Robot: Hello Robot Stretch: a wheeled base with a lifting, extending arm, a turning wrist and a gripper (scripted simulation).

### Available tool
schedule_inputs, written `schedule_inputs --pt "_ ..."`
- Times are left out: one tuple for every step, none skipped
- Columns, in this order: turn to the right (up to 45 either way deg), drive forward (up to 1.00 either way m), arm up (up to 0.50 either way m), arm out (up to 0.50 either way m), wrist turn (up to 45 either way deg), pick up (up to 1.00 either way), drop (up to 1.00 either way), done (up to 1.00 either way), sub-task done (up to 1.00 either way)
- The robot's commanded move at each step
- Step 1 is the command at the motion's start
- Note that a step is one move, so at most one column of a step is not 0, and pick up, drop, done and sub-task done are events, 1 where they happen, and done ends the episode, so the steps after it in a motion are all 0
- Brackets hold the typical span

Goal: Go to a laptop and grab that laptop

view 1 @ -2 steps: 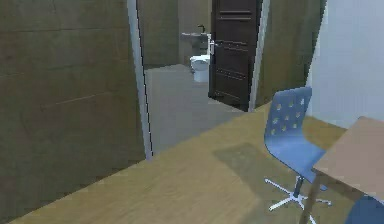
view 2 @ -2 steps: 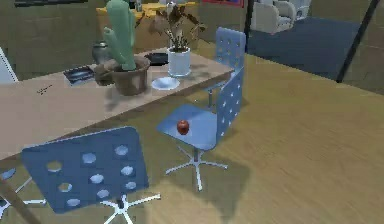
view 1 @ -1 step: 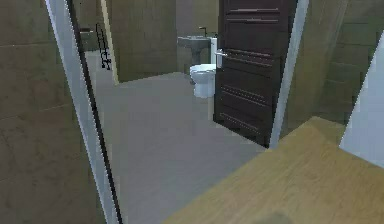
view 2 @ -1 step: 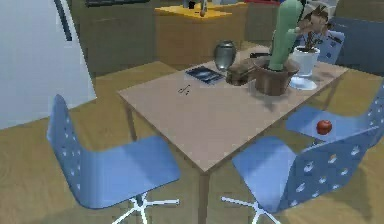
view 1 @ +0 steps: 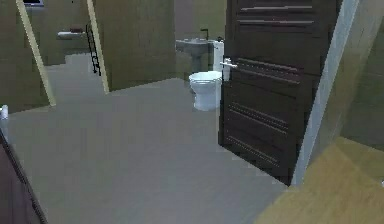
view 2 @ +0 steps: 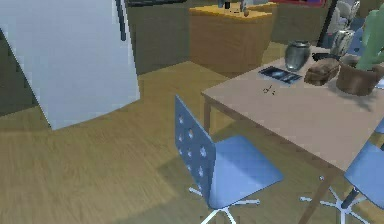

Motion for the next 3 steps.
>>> schedule_inputs --pt "6.0 0.00 0.00 0.00 0.0 0.00 0.00 0.00 0.00" --pt "0.0 0.40 0.00 0.00 0.0 0.00 0.00 0.00 0.00" --pt "-42.0 0.00 0.00 0.00 0.0 0.00 0.00 0.00 0.00"
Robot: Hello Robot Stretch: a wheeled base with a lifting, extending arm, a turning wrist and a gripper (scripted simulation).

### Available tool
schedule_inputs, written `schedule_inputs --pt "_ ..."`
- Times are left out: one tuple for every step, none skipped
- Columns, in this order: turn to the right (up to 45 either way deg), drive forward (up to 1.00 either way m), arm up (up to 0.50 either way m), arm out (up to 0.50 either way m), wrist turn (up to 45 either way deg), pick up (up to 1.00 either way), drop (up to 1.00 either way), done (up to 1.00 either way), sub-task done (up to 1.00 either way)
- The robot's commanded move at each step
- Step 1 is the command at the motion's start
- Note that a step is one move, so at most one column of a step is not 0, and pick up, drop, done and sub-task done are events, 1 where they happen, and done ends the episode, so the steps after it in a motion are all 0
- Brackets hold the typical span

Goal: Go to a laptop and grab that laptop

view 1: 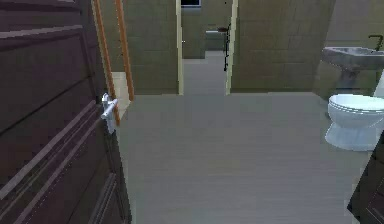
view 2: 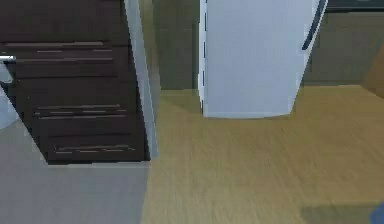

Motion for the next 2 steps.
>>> schedule_inputs --pt "0.0 1.00 0.00 0.00 0.0 0.00 0.00 0.00 0.00" --pt "-3.0 0.00 0.00 0.00 0.0 0.00 0.00 0.00 0.00"
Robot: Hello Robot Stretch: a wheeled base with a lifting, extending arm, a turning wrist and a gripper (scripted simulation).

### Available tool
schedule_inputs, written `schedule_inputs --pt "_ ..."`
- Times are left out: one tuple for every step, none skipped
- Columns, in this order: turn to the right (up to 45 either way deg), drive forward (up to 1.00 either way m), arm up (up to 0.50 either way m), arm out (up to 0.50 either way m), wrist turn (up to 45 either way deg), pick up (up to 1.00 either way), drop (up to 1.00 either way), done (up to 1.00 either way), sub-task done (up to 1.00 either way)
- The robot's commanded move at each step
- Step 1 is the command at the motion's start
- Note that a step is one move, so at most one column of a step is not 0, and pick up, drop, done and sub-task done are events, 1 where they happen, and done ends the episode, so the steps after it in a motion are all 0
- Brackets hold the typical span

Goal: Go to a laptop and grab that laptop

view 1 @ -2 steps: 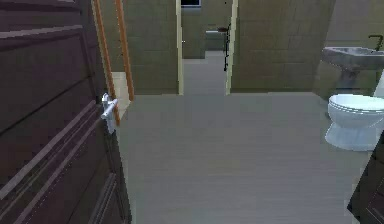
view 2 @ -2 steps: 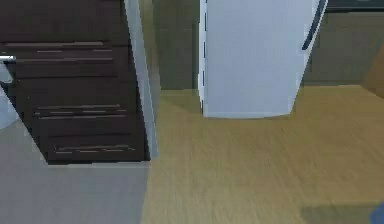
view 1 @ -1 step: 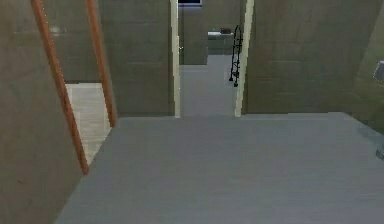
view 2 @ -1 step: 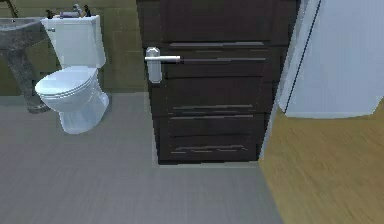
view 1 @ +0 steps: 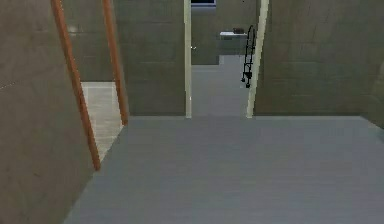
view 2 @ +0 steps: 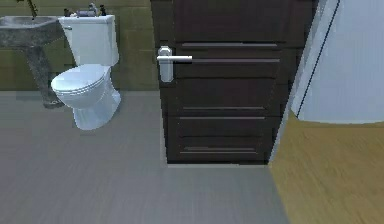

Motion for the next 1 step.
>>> schedule_inputs --pt "0.0 0.25 0.00 0.00 0.0 0.00 0.00 0.00 0.00"
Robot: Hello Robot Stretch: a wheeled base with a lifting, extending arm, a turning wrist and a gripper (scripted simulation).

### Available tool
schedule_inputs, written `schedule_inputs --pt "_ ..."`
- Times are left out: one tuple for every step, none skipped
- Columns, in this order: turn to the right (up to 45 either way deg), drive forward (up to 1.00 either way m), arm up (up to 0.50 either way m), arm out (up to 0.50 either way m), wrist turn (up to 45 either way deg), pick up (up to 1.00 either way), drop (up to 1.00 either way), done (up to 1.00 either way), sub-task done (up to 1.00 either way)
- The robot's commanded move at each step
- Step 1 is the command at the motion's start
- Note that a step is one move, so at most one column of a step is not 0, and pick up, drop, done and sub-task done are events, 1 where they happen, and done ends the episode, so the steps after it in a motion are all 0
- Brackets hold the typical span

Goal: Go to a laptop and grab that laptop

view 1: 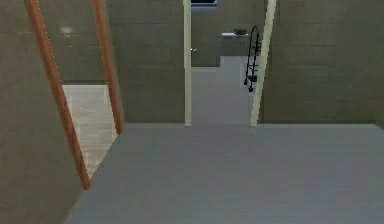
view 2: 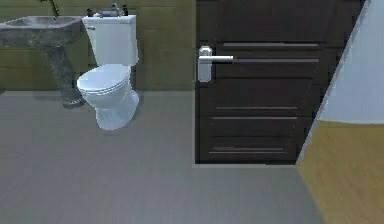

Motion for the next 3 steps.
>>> schedule_inputs --pt "-18.0 0.00 0.00 0.00 0.0 0.00 0.00 0.00 0.00" --pt "0.0 1.00 0.00 0.00 0.0 0.00 0.00 0.00 0.00" --pt "0.0 0.85 0.00 0.00 0.0 0.00 0.00 0.00 0.00"
